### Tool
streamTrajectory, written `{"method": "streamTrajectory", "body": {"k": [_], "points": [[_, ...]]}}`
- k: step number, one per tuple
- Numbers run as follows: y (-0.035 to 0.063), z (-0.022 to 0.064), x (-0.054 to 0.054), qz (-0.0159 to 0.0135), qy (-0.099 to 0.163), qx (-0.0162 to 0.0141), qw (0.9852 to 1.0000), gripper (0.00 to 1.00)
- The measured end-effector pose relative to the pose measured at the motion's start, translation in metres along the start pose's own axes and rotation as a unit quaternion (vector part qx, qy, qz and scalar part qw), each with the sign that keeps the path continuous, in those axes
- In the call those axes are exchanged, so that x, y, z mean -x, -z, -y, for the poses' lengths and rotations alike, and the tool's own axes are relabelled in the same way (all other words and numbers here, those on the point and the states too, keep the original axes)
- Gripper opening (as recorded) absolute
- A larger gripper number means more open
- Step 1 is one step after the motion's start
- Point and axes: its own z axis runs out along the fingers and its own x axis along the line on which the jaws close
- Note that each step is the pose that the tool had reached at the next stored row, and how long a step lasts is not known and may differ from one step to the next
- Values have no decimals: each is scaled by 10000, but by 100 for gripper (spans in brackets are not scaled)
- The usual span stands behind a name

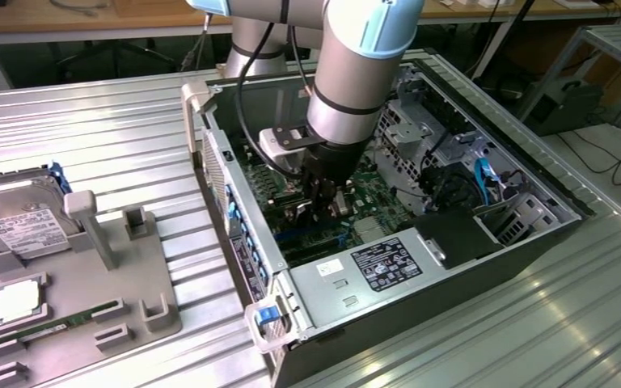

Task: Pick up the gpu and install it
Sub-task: 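Insert the gpu into the slot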

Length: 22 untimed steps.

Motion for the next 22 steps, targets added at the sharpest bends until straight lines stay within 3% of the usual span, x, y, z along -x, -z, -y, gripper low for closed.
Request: {"method": "streamTrajectory", "body": {"k": [3,7,22], "points": [[0,-1,0,0,0,5,10000,28],[0,1,-1,-1,-1,67,10000,28],[33,15,-31,-2,-2,72,10000,28]]}}
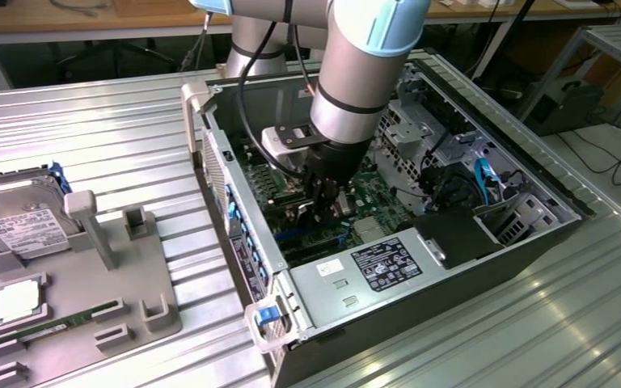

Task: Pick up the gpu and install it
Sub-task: 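Insert the gpu into the slot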

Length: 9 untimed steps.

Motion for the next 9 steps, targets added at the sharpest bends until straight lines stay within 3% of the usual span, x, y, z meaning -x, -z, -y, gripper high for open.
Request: {"method": "streamTrajectory", "body": {"k": [9], "points": [[2,49,0,0,0,0,10000,28]]}}
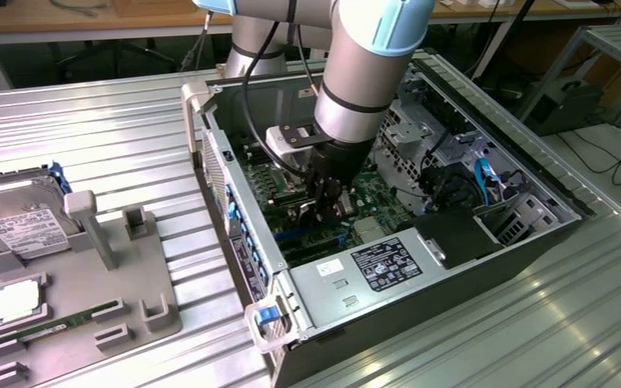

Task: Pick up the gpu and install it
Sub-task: 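Insert the gpu into the slot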

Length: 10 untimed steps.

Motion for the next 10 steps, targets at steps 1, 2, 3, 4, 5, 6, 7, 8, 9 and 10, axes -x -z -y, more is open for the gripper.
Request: {"method": "streamTrajectory", "body": {"k": [1,2,3,4,5,6,7,8,9,10], "points": [[0,0,1,1,0,0,10000,28],[0,0,4,1,0,0,10000,28],[-1,-3,8,1,0,0,10000,28],[-1,-8,12,1,0,0,10000,28],[-1,-13,15,1,0,-1,10000,28],[-2,-20,17,1,1,-1,10000,28],[-2,-28,19,1,0,-1,10000,28],[-2,-32,24,0,0,0,10000,28],[-2,-34,27,0,0,0,10000,28],[-2,-35,29,0,1,0,10000,28]]}}
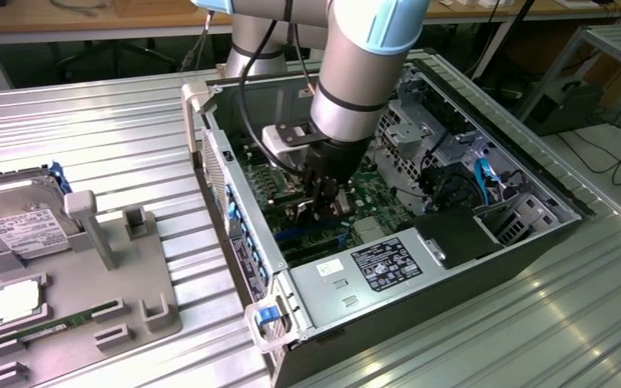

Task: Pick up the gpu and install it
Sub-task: 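Insert the gpu into the slot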

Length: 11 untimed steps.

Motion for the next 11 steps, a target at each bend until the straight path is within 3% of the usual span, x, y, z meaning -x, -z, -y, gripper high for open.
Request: {"method": "streamTrajectory", "body": {"k": [11], "points": [[-8,-14,5,0,0,0,10000,28]]}}
